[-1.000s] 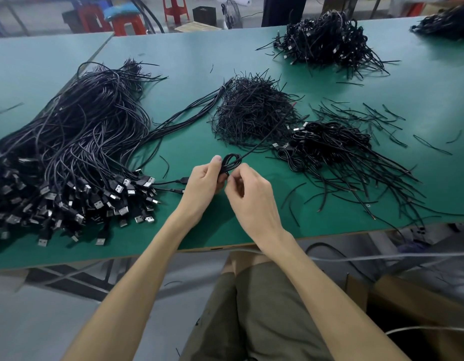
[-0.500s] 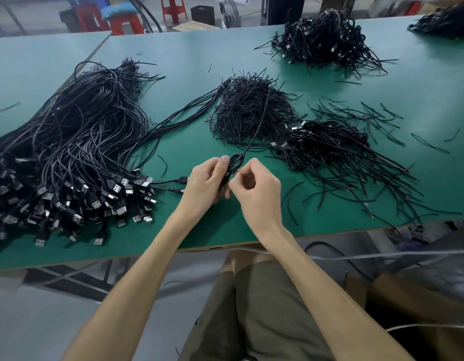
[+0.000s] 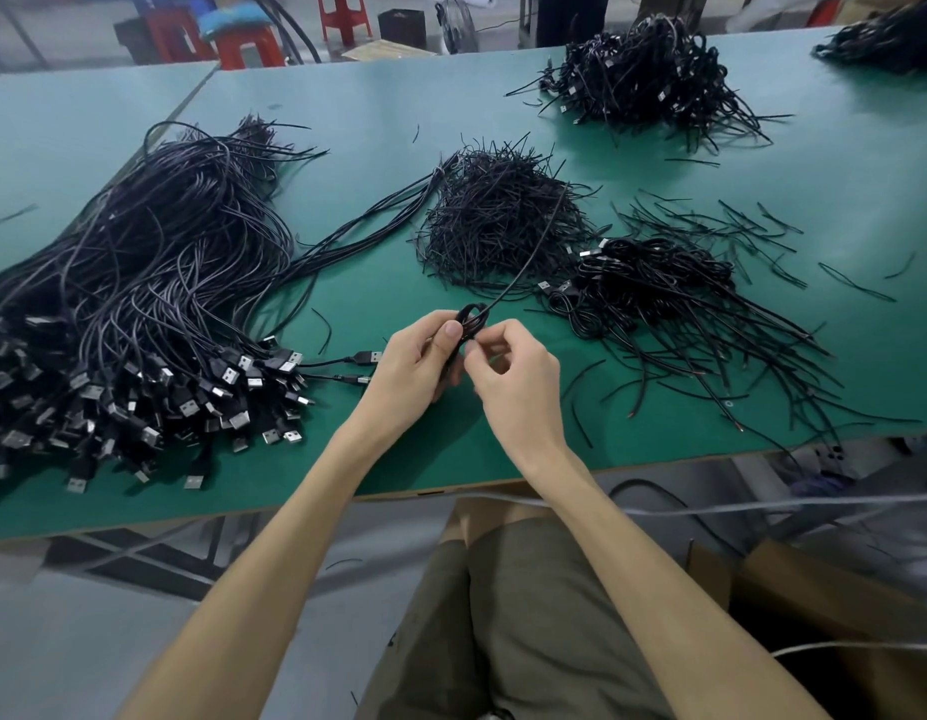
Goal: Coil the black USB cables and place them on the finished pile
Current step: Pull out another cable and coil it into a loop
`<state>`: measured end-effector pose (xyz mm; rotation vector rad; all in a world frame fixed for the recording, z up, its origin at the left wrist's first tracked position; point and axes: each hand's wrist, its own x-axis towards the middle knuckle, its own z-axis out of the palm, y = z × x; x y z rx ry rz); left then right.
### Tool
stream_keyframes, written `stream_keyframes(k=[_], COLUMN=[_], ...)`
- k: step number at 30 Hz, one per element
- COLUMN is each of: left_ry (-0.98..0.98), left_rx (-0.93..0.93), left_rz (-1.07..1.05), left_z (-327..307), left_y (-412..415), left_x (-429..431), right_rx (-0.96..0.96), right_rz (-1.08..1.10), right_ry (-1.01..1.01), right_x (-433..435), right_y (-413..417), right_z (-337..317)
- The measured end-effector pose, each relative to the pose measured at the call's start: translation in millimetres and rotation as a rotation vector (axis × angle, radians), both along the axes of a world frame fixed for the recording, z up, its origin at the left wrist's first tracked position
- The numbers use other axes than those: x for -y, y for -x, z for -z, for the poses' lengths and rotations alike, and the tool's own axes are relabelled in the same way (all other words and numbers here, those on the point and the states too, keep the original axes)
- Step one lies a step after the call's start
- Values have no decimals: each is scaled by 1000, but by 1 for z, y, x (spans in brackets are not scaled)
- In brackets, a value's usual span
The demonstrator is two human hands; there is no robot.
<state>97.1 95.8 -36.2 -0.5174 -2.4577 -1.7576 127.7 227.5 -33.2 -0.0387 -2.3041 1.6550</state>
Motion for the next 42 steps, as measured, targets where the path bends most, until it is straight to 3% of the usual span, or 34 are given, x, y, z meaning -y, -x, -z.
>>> stream_keyframes(k=[8, 31, 36, 42], left_ry=[-28, 113, 24, 55], left_rx=[8, -17, 29, 11], left_rz=[10, -35, -83, -90], left_z=[-1, 2, -1, -2], left_y=[0, 0, -1, -1], left_x=[-1, -4, -5, -4], right_rx=[19, -21, -24, -30], right_rz=[-19, -12, -5, -27], right_ry=[151, 249, 253, 247], right_x=[-6, -7, -7, -8], right_y=[1, 6, 5, 5], right_z=[0, 7, 6, 6])
